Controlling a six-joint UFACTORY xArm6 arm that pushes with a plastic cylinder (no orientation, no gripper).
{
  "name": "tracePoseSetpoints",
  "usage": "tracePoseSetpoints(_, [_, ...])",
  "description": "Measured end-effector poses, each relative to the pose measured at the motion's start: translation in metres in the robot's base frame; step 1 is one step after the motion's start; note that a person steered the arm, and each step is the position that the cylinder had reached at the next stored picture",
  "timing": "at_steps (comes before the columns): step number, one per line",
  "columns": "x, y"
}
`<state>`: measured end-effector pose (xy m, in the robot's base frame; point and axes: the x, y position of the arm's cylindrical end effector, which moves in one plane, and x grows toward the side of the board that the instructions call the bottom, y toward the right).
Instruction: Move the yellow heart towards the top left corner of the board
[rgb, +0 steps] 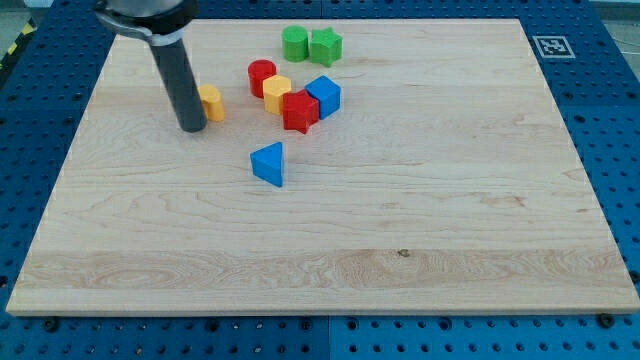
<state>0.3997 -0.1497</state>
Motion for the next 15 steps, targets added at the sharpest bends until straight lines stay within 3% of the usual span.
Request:
tracePoseSetpoints(4, [0.023, 0.02])
tracePoseSetpoints(6, [-0.018, 0.021])
tracePoseSetpoints(13, [-0.033, -0.007])
tracePoseSetpoints(15, [-0.071, -0.028])
